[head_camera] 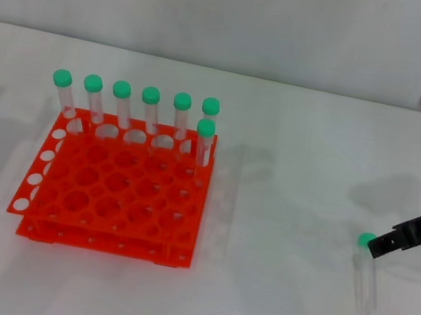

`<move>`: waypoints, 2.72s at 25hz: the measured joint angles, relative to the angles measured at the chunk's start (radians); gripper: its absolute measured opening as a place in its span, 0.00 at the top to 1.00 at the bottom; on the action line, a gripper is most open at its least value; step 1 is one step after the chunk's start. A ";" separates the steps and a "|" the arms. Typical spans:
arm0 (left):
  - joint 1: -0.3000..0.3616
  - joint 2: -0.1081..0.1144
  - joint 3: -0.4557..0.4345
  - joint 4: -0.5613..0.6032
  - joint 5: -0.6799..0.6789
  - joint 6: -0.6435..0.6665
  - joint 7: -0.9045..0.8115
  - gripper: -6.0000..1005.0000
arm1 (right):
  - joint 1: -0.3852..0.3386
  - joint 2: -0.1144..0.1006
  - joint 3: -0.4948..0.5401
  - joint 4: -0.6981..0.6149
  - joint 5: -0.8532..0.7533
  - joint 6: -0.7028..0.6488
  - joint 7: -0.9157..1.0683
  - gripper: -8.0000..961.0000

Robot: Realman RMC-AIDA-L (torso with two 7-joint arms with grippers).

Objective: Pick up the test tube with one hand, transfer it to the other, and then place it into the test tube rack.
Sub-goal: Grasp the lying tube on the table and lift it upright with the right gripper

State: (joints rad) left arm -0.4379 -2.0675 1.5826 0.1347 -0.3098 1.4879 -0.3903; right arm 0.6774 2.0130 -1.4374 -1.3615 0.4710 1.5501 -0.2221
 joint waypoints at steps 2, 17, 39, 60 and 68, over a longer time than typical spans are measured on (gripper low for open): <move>-0.006 0.001 -0.001 0.000 0.000 -0.001 0.000 0.12 | 0.008 0.001 -0.019 -0.003 -0.001 -0.001 0.026 0.13; -0.013 -0.004 -0.001 0.000 0.000 -0.017 -0.002 0.12 | 0.000 0.005 -0.187 0.019 -0.004 -0.072 0.119 0.14; -0.003 -0.006 0.000 -0.005 0.004 -0.018 -0.008 0.12 | -0.017 0.004 -0.239 0.038 -0.055 -0.084 0.127 0.26; 0.006 -0.005 -0.001 -0.003 0.000 -0.018 -0.009 0.12 | 0.045 0.006 -0.287 0.134 -0.058 -0.087 0.102 0.37; 0.003 -0.006 -0.001 -0.005 0.000 -0.018 -0.009 0.12 | 0.073 0.003 -0.276 0.174 -0.056 -0.079 0.088 0.59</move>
State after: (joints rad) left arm -0.4344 -2.0736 1.5815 0.1300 -0.3099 1.4695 -0.3989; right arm 0.7505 2.0160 -1.7136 -1.1880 0.4152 1.4711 -0.1341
